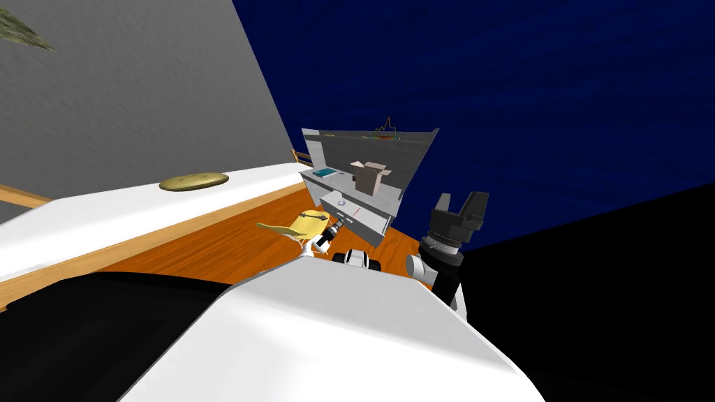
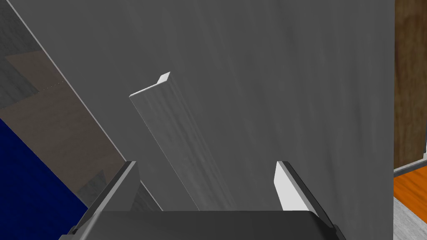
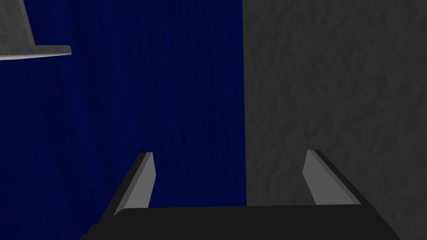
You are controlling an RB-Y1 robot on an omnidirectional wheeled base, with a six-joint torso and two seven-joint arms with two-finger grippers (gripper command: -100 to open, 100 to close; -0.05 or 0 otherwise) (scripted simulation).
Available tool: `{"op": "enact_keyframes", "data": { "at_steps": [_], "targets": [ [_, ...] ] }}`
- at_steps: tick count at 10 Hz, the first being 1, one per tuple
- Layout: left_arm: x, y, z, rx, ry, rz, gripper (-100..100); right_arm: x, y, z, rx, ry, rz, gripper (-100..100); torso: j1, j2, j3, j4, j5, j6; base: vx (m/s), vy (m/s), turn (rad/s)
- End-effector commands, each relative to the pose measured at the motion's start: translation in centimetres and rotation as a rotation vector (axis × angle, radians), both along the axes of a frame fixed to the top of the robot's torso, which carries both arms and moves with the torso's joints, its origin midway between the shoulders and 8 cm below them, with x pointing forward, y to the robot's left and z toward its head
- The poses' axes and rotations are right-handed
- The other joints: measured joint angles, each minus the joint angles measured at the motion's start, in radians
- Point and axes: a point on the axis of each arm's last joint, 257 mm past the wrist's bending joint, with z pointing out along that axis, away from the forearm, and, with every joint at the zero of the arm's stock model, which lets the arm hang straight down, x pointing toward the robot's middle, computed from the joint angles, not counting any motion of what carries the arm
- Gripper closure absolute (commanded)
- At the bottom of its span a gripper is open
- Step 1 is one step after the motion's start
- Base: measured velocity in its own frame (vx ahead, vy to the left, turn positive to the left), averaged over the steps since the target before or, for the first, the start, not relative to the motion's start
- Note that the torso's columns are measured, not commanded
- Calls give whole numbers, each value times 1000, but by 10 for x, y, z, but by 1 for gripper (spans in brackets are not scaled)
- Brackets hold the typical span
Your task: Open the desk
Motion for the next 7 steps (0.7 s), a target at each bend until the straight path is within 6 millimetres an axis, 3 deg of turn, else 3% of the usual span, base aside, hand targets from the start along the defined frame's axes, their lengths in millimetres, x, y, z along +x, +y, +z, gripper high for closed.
{"op": "enact_keyframes", "data": {
  "at_steps": [1,2,3,4,6,7],
  "targets": [
    [5,41,0,5,-4,20,-100,0,0,0,0,0,0,0,2,-1,-1,-1,1,0,-11,-150,-56],
    [8,76,-2,39,-11,40,-100,0,0,0,0,0,0,0,7,3,1,0,2,-1,-42,-186,-104],
    [8,78,0,12,-6,37,-100,0,0,0,0,0,0,0,7,7,4,1,2,-1,-26,-135,-58],
    [10,116,-1,47,-8,60,-100,0,0,0,0,0,0,0,11,7,4,2,3,-1,-25,-134,-102],
    [9,115,2,14,-6,54,-100,0,0,0,0,0,0,0,10,7,4,1,3,-1,-18,-70,-22],
    [10,151,7,36,-12,69,-100,0,0,0,0,0,0,0,12,5,3,1,3,-1,-21,-86,-123]
  ]
}}
